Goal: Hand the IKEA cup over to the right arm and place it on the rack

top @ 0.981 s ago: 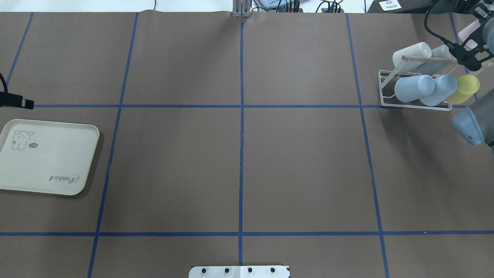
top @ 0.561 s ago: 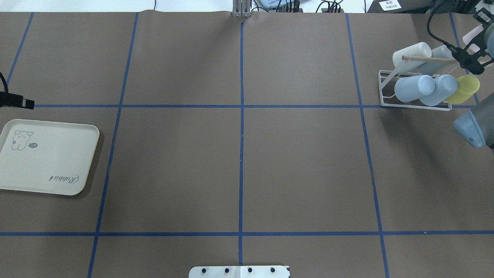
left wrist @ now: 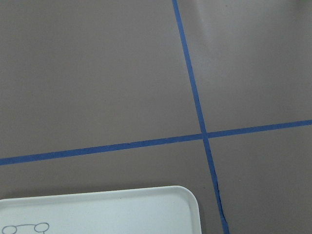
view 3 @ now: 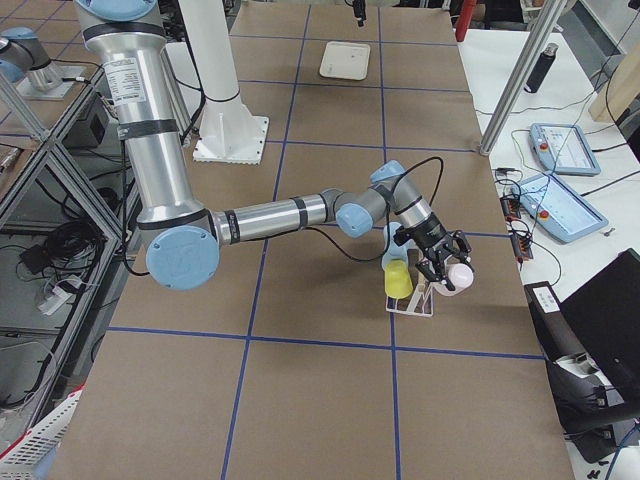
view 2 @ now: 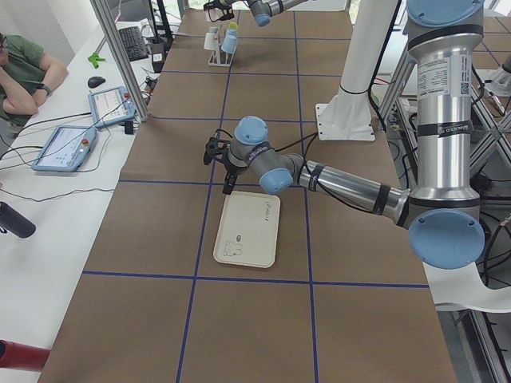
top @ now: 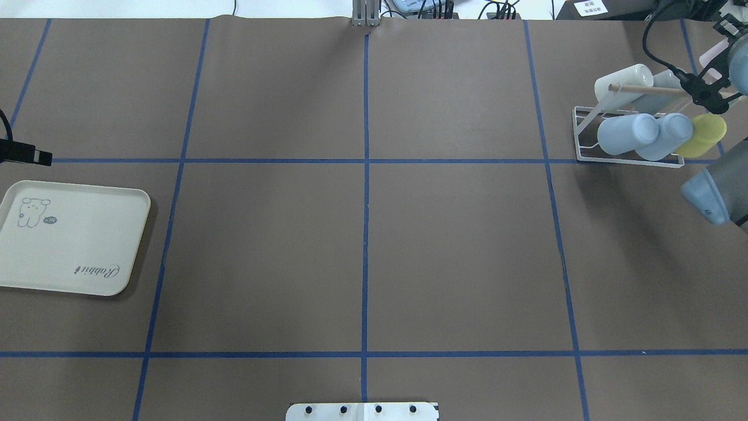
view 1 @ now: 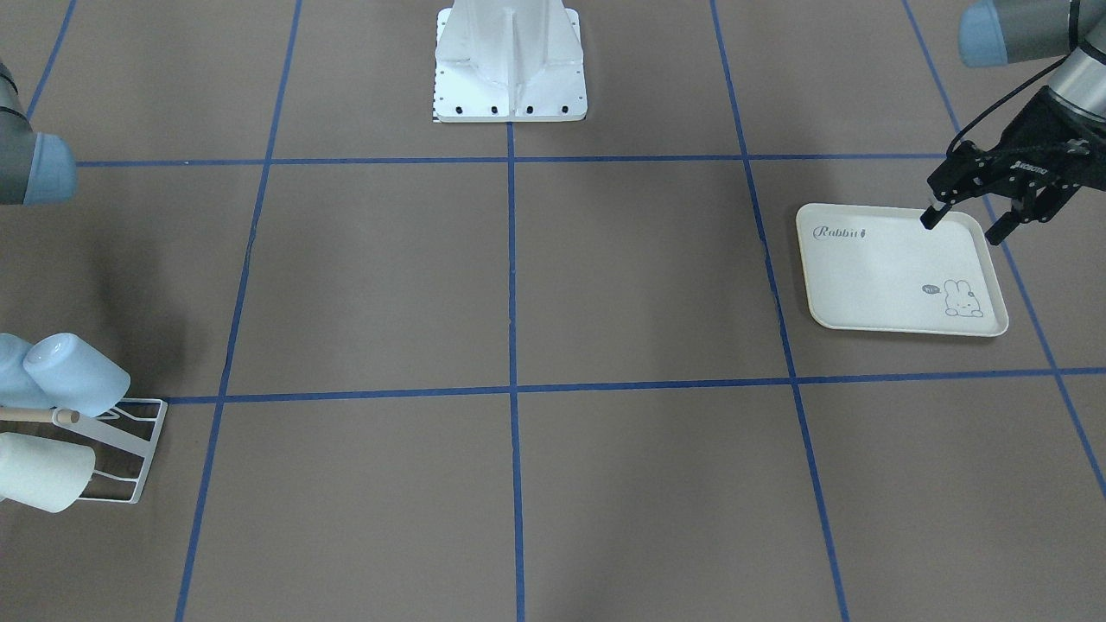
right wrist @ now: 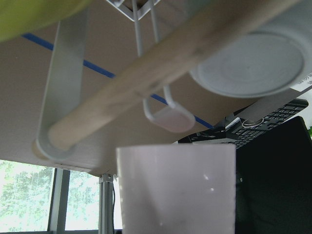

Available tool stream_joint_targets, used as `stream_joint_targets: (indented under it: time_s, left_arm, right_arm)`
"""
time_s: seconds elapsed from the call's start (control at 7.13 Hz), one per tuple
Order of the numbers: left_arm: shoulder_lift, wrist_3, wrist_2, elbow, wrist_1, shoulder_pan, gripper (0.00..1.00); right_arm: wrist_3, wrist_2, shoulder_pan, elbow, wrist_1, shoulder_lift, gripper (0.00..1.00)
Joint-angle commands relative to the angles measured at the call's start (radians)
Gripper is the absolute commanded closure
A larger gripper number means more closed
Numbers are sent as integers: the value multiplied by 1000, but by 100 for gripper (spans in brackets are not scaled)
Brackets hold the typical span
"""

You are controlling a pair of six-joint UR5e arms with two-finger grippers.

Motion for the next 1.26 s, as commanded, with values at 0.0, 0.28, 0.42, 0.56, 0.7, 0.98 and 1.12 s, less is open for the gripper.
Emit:
stream_joint_targets:
  time_s: [0.0,0.28,0.42,0.56,0.7,0.98,1.12]
  left_arm:
    - [0,0,0,3,-3,0,0]
    - [0,0,0,6,-4,0,0]
    - [0,1,0,6,-4,0,0]
    - [0,1,0,6,-4,0,0]
    - [0,1,0,6,-4,0,0]
    - [0,1,0,9,-4,0,0]
    - [0,1,0,10,-6,0,0]
  right_arm:
    - [-1,-19,-11,-1,1,2,47]
    - [-3,-26,-11,-1,1,-11,43]
    - [-3,-32,-14,-8,1,-12,42]
    - [4,-42,-20,-9,1,-12,42]
    - [7,-48,-26,-9,1,-12,42]
    - [8,-49,-31,-9,1,-11,41]
    - [8,-49,-34,-9,1,-12,39]
